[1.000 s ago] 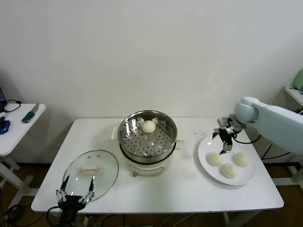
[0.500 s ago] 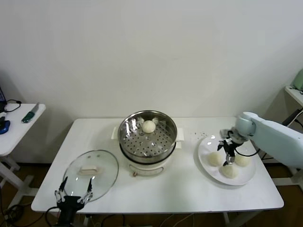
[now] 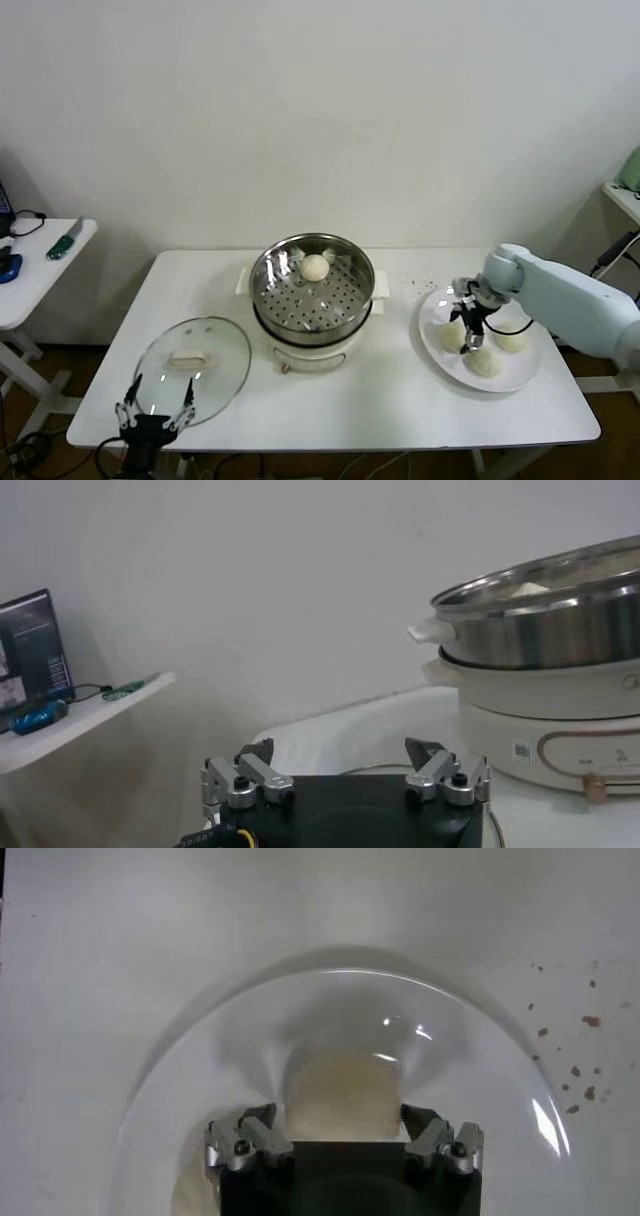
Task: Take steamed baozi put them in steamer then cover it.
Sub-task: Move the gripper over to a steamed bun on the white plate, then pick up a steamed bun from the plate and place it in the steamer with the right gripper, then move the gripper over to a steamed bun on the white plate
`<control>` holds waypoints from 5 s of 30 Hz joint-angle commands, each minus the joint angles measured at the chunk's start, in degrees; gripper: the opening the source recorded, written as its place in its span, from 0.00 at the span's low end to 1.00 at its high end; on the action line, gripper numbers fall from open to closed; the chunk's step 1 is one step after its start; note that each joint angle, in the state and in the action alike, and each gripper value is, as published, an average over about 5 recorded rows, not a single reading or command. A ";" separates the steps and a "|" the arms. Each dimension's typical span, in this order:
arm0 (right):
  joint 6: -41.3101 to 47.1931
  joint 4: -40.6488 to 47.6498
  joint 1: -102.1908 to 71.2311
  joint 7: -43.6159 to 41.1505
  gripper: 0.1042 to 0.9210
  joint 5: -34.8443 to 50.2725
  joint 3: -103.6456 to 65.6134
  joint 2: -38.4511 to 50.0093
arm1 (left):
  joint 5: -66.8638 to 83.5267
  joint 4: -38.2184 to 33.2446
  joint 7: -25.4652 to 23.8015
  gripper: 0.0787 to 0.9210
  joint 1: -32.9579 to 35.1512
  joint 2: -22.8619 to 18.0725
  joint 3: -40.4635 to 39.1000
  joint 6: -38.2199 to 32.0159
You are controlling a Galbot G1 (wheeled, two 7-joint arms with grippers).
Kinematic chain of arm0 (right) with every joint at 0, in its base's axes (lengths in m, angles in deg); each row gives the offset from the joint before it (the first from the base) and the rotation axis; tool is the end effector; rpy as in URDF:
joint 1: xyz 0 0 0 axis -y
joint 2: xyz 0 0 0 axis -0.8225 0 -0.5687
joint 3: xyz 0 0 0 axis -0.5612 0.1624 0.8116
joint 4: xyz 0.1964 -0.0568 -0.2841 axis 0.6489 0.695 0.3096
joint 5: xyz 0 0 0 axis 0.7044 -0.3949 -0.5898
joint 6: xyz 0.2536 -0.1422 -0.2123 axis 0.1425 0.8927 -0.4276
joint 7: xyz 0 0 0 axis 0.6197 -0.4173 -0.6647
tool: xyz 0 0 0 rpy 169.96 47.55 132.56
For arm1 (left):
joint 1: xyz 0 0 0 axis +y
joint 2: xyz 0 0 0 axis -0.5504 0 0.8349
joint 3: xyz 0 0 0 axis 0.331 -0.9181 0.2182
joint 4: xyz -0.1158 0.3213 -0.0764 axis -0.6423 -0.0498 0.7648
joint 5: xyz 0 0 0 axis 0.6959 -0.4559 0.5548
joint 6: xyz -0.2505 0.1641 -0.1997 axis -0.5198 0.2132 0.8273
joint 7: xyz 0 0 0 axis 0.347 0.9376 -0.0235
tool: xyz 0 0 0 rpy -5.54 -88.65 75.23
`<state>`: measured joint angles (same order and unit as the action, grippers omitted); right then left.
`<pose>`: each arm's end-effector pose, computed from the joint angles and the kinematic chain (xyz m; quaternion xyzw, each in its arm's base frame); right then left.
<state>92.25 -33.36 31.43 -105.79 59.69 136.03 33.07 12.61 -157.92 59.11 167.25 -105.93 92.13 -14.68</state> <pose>0.5574 -0.1662 -0.2515 0.5097 -0.5333 0.4899 0.4646 0.1069 0.0742 -0.3403 0.0457 -0.9839 -0.1416 0.0993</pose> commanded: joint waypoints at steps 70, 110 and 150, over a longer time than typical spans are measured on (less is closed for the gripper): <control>9.39 9.35 25.87 6.35 0.72 47.63 29.66 -44.17 | 1.54 -2.09 -1.32 0.88 0.32 0.31 -3.44 -1.50; 7.70 -10.38 42.20 1.49 0.88 41.33 30.75 -16.61 | 1.10 -2.44 -1.28 0.88 0.11 0.26 -3.31 -1.03; 0.90 -12.72 1.59 -1.33 0.88 0.77 5.11 13.96 | -2.37 -1.78 -1.07 0.88 0.67 -1.95 -2.86 0.59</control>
<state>93.92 -48.32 40.74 -106.81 65.13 146.60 47.35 10.55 -159.84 58.02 167.92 -107.93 89.12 -14.18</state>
